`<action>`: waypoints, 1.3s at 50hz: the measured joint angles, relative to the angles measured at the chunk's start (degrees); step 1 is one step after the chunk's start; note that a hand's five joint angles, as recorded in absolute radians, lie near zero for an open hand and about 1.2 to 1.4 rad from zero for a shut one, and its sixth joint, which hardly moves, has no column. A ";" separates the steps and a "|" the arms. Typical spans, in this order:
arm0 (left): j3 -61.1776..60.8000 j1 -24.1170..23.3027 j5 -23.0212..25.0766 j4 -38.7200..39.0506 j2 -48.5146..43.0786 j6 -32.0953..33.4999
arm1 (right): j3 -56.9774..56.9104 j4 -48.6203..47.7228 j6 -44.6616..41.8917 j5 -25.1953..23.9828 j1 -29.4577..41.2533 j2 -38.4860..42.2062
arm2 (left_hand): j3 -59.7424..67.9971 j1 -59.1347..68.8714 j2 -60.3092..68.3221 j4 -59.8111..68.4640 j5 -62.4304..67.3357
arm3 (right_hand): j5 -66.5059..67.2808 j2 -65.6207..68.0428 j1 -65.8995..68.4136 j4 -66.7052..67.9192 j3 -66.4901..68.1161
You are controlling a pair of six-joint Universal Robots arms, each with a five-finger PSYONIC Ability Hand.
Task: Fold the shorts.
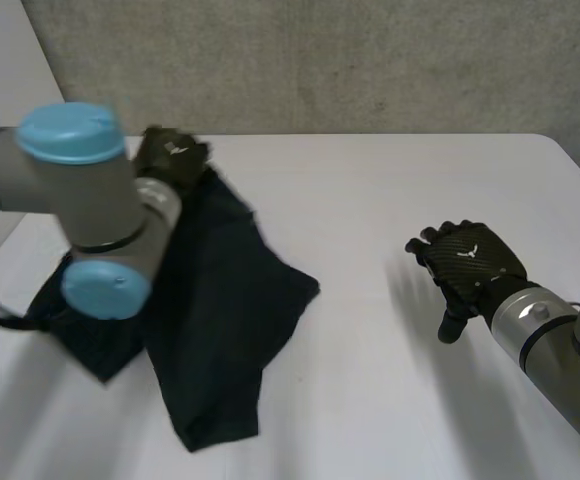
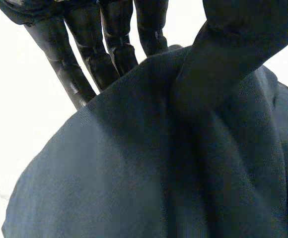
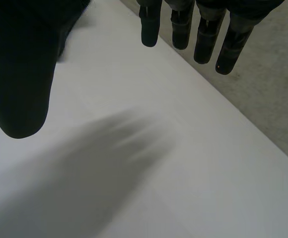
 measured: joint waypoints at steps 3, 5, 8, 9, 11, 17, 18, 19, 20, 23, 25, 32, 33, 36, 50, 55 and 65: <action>4.61 -3.43 1.57 2.59 -2.86 -1.65 | 0.04 -0.79 0.03 1.21 -0.02 -0.09 | 0.00 0.00 0.00 0.00 0.00 | 0.00 0.00 0.00 0.00 0.00; 5.89 -4.81 3.33 4.00 -4.13 -2.63 | 0.08 -1.04 0.05 1.52 -0.04 -0.11 | 0.00 0.00 0.00 0.00 0.00 | 0.00 0.00 0.00 0.00 0.00; 6.73 -6.56 6.91 6.06 -5.83 -3.97 | 0.19 -1.24 0.06 1.74 -0.06 -0.12 | -0.04 -0.02 -0.04 -0.11 -0.01 | 0.00 0.00 0.00 0.00 0.00; 6.77 -7.29 8.92 6.99 -6.60 -4.50 | 0.26 -1.27 0.06 1.78 -0.06 -0.14 | -1.77 -0.14 -1.89 -2.22 -0.33 | 0.00 0.00 0.00 0.00 0.00; 6.73 -7.58 9.82 7.38 -6.92 -4.69 | 0.30 -1.28 0.06 1.79 -0.06 -0.15 | -11.72 -8.35 -12.05 -12.57 -8.01 | 0.00 0.00 0.00 0.00 0.00; 5.51 -8.48 12.06 8.73 -8.34 -4.95 | 0.74 -1.22 0.11 1.70 0.09 -0.29 | -54.19 -50.57 -54.76 -55.63 -50.14 | 0.00 0.00 0.00 0.00 0.00; 5.25 -8.45 11.68 8.71 -8.29 -4.92 | 0.79 -1.21 0.12 1.68 0.12 -0.30 | -54.19 -50.57 -54.76 -55.63 -50.14 | 0.00 0.00 0.00 0.00 0.00; 4.77 -8.36 10.89 8.67 -8.10 -4.86 | 0.87 -1.20 0.14 1.63 0.15 -0.31 | -55.90 -51.32 -56.78 -57.30 -51.83 | 0.00 0.00 0.00 0.00 0.00; 4.24 -8.24 10.06 8.55 -7.72 -4.83 | 0.91 -1.20 0.17 1.60 0.19 -0.32 | -55.89 -51.32 -56.82 -57.30 -51.83 | 0.00 0.00 0.00 0.00 0.00; 2.20 -7.70 7.07 8.03 -5.36 -4.86 | 1.01 -1.20 0.34 1.44 0.46 -0.29 | -55.89 -51.32 -56.82 -57.30 -51.84 | 0.00 0.00 0.00 0.00 0.00; -0.34 -7.13 4.62 7.17 -2.51 -4.96 | 0.98 -1.22 0.68 1.23 0.83 -0.15 | -55.89 -51.32 -56.82 -57.30 -51.84 | 0.00 0.00 0.00 0.00 0.00; -8.71 -5.85 -0.03 4.14 5.73 -5.59 | 0.26 -1.41 3.06 -0.35 3.37 1.22 | -55.89 -51.32 -56.82 -57.29 -51.84 | 0.00 0.00 0.00 0.00 0.00; -8.71 -5.85 -0.03 4.14 5.73 -5.59 | 0.26 -1.41 3.06 -0.35 3.37 1.22 | -55.89 -51.32 -56.82 -57.29 -51.84 | 0.00 0.00 0.00 0.00 0.00; -21.33 -3.44 -2.93 -0.22 16.08 -10.83 | -2.66 -2.37 6.73 -4.10 7.56 5.58 | -55.89 -51.14 -56.70 -57.29 -51.84 | 0.46 0.47 0.54 0.16 0.71; -40.65 5.10 -0.92 -12.77 23.83 -29.71 | -17.62 -3.15 7.37 -4.90 12.78 24.25 | -55.77 -51.13 -56.58 -57.14 -51.61 | 13.16 14.42 13.46 13.69 15.44; -42.29 6.34 0.59 -12.17 23.16 -30.11 | -21.33 -3.13 7.21 -4.16 12.92 27.98 | -55.06 -50.20 -55.03 -56.41 -51.55 | 15.69 17.38 15.60 16.40 18.04; -40.78 7.61 2.88 -8.41 17.39 -29.87 | -28.17 -3.11 6.95 -2.76 12.93 33.72 | -48.19 -42.24 -48.40 -48.95 -44.26 | 18.70 25.97 22.93 24.72 26.47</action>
